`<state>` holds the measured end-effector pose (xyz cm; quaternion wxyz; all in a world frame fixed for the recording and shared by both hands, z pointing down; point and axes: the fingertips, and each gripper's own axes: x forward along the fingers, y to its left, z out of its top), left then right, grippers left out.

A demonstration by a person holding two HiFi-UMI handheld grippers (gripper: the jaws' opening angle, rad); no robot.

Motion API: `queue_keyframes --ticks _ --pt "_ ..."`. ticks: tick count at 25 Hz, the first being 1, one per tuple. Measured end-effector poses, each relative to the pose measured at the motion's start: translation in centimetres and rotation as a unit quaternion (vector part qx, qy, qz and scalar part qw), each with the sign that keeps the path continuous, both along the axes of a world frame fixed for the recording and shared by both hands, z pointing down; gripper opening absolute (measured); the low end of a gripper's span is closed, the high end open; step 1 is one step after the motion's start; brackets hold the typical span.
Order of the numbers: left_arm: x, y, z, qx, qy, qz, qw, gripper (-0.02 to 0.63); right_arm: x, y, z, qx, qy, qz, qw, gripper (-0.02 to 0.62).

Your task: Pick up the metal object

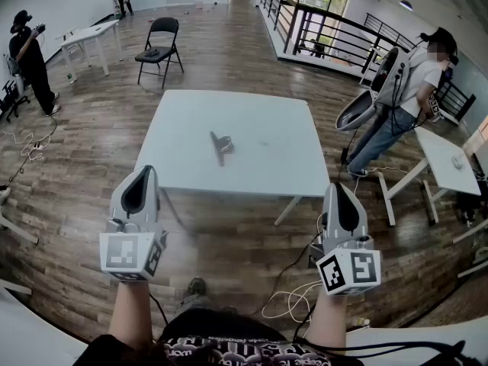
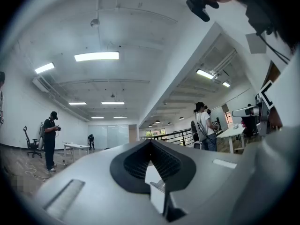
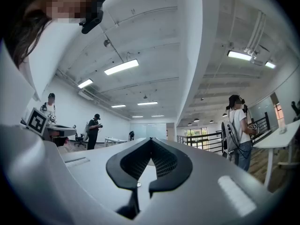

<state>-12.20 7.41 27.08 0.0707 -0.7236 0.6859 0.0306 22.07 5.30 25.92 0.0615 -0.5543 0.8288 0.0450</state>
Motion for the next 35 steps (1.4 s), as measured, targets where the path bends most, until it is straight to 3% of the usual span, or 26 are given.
queue_keyframes --ticks 9,17,35 --pt "0.3 1.0 0.7 -0.002 -0.005 -0.002 1.0000 -0.006 0.5 0.5 -0.2 0.002 -0.002 -0.015 1.000 0.011" --pt "-1.1 -0.9 1.8 -0.005 -0.008 -0.023 0.9997 -0.006 -0.2 -2.5 1.4 -0.008 -0.005 -0.024 1.000 0.011" --pt "-2.7 -20.6 2.5 -0.017 -0.010 0.071 0.9973 -0.005 -3.6 -18.6 0.7 -0.005 -0.006 0.039 0.999 0.011"
